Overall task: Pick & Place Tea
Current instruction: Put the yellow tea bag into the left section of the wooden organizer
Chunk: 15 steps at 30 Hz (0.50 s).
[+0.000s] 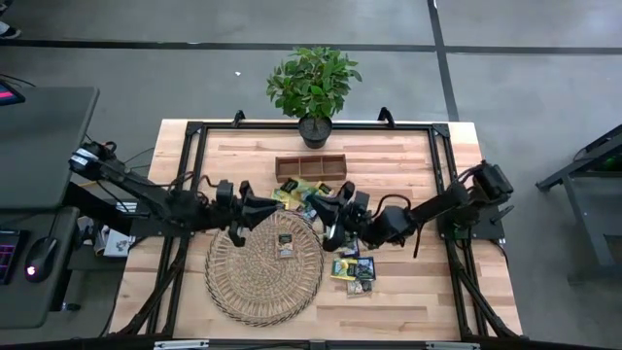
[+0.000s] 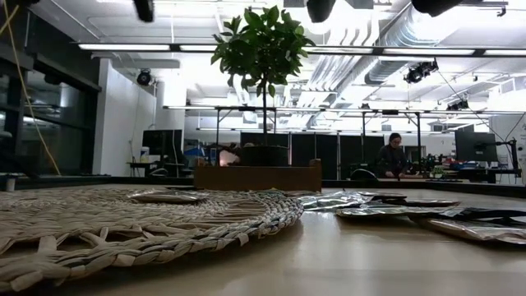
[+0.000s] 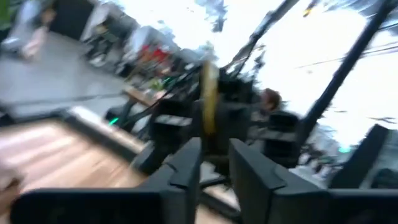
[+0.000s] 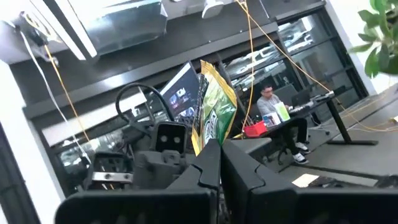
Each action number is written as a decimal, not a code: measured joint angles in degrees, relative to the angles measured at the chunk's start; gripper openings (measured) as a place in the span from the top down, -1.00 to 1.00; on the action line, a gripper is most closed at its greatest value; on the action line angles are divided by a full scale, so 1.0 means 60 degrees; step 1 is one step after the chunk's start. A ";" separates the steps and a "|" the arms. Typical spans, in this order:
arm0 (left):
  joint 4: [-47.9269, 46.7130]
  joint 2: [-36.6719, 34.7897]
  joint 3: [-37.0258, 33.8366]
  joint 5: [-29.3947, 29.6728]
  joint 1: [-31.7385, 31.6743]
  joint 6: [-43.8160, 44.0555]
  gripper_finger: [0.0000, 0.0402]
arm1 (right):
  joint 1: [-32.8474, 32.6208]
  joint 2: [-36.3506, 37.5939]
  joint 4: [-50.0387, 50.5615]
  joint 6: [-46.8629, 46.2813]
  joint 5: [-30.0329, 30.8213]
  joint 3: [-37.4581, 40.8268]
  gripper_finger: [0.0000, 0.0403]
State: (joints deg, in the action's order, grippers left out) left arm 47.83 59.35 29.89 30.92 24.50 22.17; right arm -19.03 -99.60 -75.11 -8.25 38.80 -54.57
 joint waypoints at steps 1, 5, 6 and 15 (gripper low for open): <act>0.0231 0.0000 0.0000 -0.0398 -0.0189 -0.0078 0.42 | 0.0070 0.0100 0.0139 -0.0015 -0.0081 0.0000 1.00; 0.0422 0.0003 0.0000 -0.1067 -0.0854 0.0159 0.16 | 0.0326 0.0381 0.0273 0.0131 -0.0445 0.0000 1.00; 0.0421 0.0007 0.0000 -0.1067 -0.0976 0.0277 0.12 | 0.0386 0.0461 0.0313 0.0131 -0.0564 0.0000 1.00; 0.1198 0.0197 0.0022 -0.1600 -0.1896 0.0723 0.04 | 0.1061 0.0624 0.0940 -0.0549 -0.1491 -0.0004 1.00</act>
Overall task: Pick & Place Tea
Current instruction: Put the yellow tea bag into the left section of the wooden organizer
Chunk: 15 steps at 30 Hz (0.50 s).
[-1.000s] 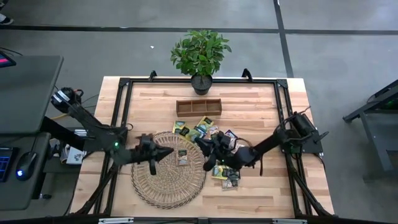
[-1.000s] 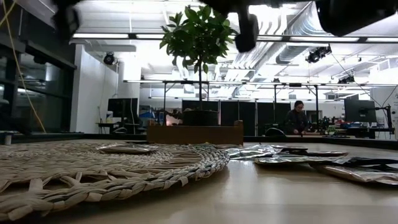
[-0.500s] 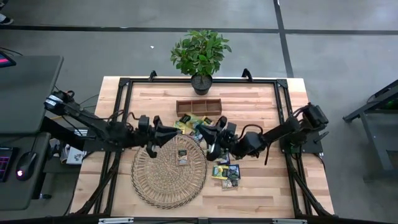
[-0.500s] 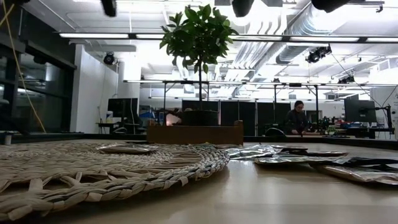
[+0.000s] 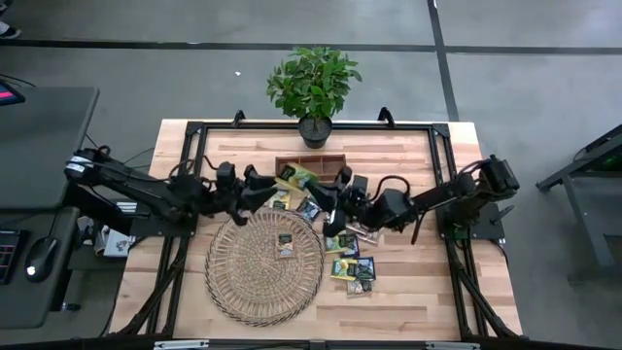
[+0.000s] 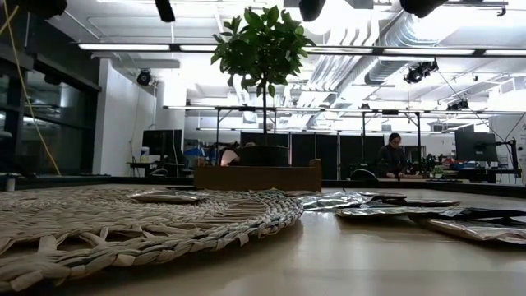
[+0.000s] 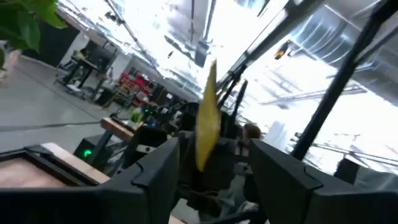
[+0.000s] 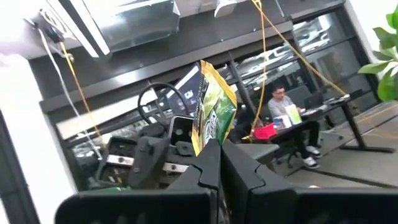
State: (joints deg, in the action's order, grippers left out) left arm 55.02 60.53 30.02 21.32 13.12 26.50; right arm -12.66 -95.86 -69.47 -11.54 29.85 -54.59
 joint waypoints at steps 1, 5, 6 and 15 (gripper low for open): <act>-0.0076 0.0068 -0.0003 -0.0033 -0.0088 0.0083 0.04 | 0.0050 -0.0003 0.0023 -0.0009 -0.0017 0.0000 1.00; 0.0354 0.0238 0.0000 -0.0412 -0.0393 0.0389 0.04 | 0.0291 -0.0003 -0.0009 -0.0237 -0.0246 0.0000 1.00; 0.0433 0.0293 -0.0001 -0.0427 -0.0450 0.0413 0.04 | 0.0342 -0.0003 0.0022 -0.0365 -0.0360 0.0000 1.00; 0.0808 0.0587 0.0293 -0.0459 -0.0814 0.0357 0.04 | 0.0605 -0.0003 0.0493 -0.0835 -0.0797 0.0000 1.00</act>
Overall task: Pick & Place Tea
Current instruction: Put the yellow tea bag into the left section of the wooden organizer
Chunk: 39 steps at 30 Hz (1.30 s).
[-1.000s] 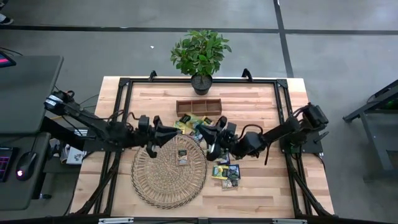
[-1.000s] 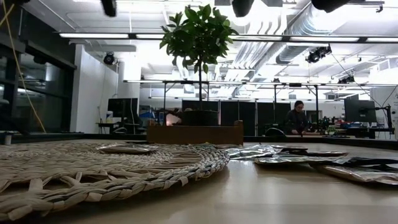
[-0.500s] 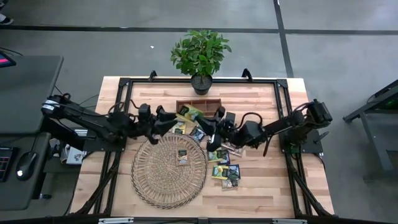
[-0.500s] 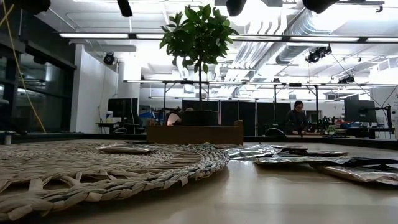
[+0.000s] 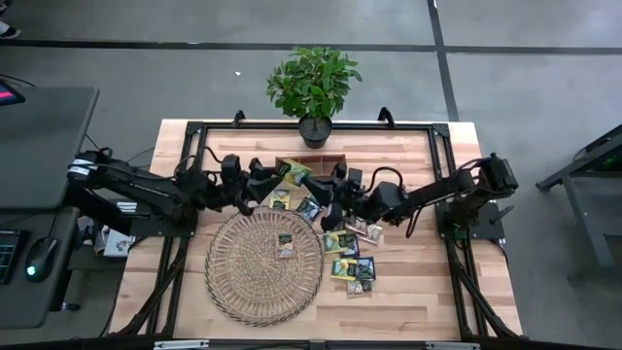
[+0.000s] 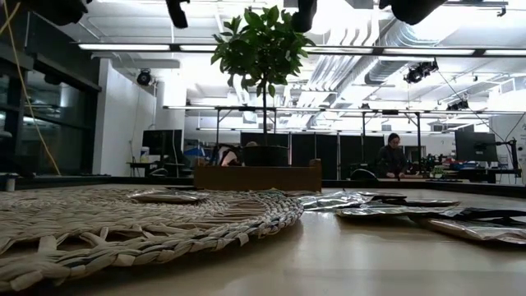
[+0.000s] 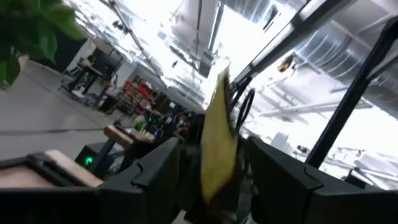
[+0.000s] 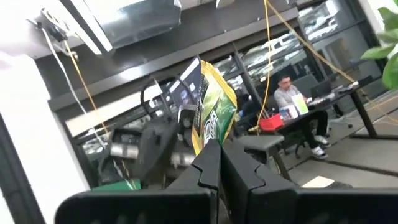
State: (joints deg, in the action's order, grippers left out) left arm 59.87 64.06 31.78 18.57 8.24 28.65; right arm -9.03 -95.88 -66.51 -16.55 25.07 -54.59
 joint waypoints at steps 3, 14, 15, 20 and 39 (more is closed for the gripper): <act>-0.0016 0.0189 0.0173 -0.0001 -0.0254 -0.0020 0.04 | 0.0018 0.0000 0.0023 -0.0006 -0.0022 0.0000 1.00; -0.0306 0.0196 0.0220 0.0043 -0.0439 0.0020 0.58 | 0.0146 0.0000 0.0123 0.0003 -0.0209 0.0000 1.00; -0.0320 0.0198 0.0218 0.0060 -0.0442 0.0004 0.69 | 0.0152 0.0000 0.0119 0.0003 -0.0203 0.0000 1.00; -0.0332 0.0207 0.0219 0.0296 -0.0439 -0.0140 0.94 | 0.0213 0.0000 0.0121 0.0000 -0.0256 0.0000 1.00; -0.0533 0.0199 0.0217 0.0202 -0.0443 -0.0588 1.00 | 0.0387 -0.0004 0.0786 -0.0238 -0.0418 0.0000 0.34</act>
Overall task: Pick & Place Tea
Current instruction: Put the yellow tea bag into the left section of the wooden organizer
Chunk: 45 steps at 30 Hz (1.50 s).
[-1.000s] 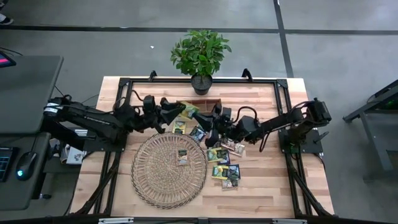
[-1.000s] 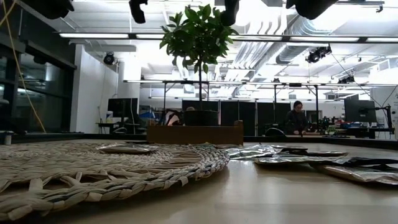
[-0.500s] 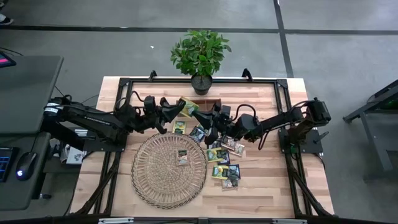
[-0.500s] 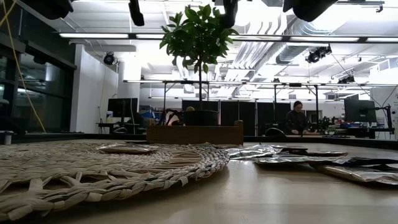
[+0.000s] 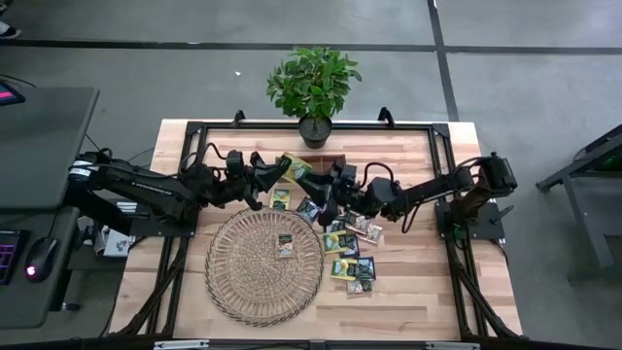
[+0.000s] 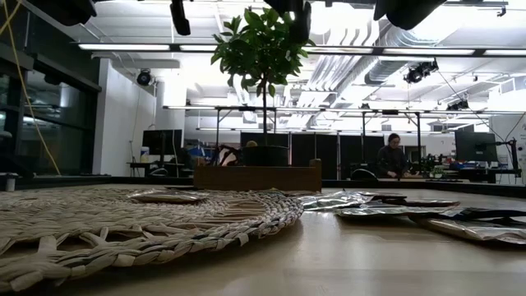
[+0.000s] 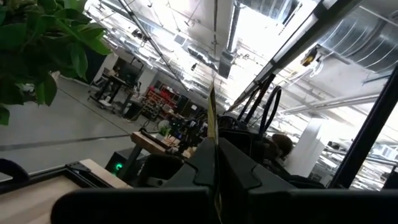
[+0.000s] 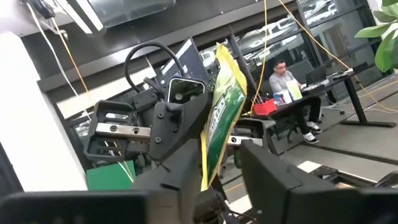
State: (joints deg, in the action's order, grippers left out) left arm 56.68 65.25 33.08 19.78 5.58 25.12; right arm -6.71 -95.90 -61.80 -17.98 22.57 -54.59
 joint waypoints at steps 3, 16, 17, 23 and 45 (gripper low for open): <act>0.0005 0.0000 0.0000 -0.0023 0.0000 -0.0035 1.00 | 0.0044 0.0083 0.0140 0.0045 -0.0003 0.0000 0.14; -0.5600 -0.1438 -0.0004 -0.1621 -0.1812 -0.0702 1.00 | -0.0177 0.3915 0.8617 0.0017 0.0770 0.0000 -0.10; -0.6091 -0.1425 -0.0010 -0.1936 -0.2103 -0.0767 1.00 | -0.0230 0.4114 0.9011 -0.0004 0.0844 0.0000 -0.11; -0.7163 -0.0951 -0.0015 -0.3441 -0.3693 -0.1736 1.00 | -0.0492 0.4740 1.0570 0.0063 0.1164 0.0004 -0.11; -1.0344 0.2647 0.2561 -0.5963 -0.6199 -0.5347 1.00 | -0.0515 0.4823 1.1197 0.0000 0.0909 0.0004 -0.11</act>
State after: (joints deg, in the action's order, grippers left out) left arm -5.39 81.14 48.45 -16.00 -31.61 -6.96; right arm -9.80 -66.96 5.39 -17.98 28.02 -54.57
